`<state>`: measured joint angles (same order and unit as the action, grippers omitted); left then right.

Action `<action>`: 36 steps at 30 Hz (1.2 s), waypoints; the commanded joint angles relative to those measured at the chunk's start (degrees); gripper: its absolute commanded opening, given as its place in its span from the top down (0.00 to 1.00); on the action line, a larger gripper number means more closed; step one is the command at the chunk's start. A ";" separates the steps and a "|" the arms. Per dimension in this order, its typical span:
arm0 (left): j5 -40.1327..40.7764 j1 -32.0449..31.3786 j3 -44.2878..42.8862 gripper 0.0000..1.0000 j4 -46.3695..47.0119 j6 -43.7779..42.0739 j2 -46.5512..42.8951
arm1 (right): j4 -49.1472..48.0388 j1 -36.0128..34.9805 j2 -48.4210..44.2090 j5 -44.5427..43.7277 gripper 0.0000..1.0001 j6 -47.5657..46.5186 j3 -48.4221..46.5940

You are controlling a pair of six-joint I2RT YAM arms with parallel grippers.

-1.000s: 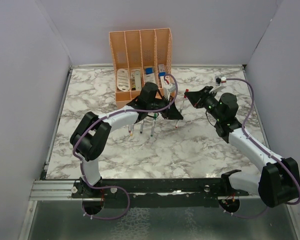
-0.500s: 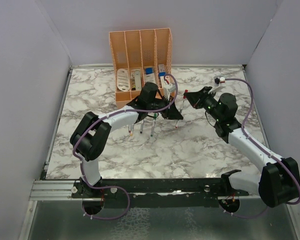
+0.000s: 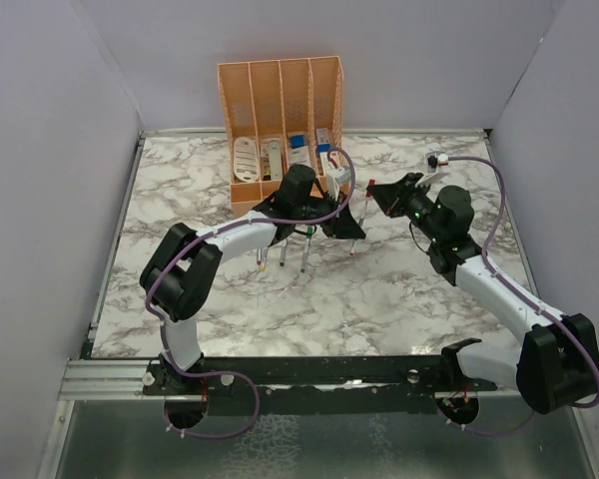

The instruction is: Insert the pens into the pen caps

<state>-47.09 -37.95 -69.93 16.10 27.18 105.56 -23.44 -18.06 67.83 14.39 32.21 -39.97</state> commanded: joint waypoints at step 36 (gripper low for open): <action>3.51 1.33 -2.10 1.00 1.91 -1.19 -1.66 | 3.14 -1.70 2.16 0.73 0.99 0.14 0.92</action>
<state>-45.50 -37.19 -69.93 15.81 26.20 105.56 -21.98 -19.20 69.23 14.26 32.73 -39.03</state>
